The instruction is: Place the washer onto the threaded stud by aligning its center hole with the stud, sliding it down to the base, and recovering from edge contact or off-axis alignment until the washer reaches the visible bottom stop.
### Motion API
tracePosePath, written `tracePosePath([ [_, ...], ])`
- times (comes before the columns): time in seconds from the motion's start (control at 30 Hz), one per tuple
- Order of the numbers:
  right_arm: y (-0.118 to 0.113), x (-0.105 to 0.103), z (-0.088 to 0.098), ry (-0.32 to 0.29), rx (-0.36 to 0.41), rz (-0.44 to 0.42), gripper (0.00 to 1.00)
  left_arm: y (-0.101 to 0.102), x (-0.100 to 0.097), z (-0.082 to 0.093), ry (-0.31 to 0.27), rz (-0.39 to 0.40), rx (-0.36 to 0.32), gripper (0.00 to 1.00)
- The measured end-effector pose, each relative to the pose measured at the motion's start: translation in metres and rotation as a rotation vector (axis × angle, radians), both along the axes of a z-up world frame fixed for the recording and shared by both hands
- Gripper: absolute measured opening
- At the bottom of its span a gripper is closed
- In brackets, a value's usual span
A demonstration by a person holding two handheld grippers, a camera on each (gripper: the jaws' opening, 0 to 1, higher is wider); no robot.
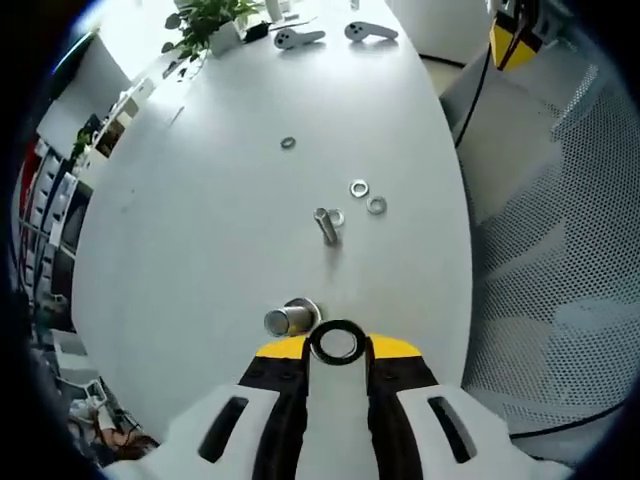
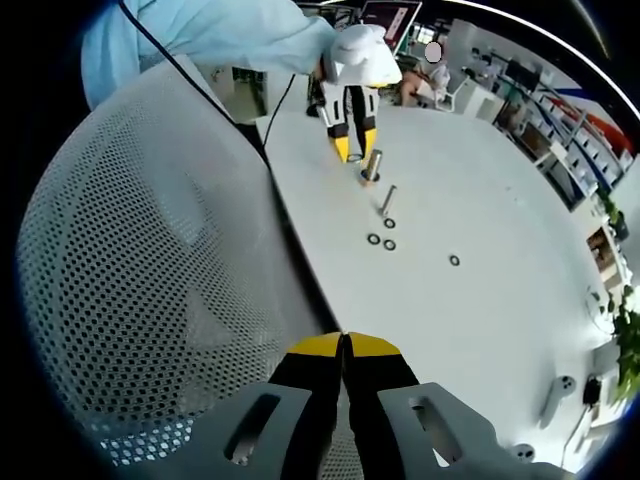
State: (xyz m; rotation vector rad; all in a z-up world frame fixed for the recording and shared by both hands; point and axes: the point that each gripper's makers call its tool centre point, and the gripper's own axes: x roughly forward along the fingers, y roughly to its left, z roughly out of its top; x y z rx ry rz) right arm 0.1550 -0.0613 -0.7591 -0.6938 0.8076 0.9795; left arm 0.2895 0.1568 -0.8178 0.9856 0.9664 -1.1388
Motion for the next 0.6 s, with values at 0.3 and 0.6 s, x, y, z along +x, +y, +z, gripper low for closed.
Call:
tracePosePath([
  [0.3,0.001,0.001,0.002,-0.012,0.008,0.0,0.03,0.002,0.01,0.014,-0.023,-0.003,0.018,0.19],
  [0.6,0.002,0.001,0.003,-0.013,0.011,0.004,0.03,-0.002,0.017,0.018,-0.03,-0.009,0.03,0.19],
])
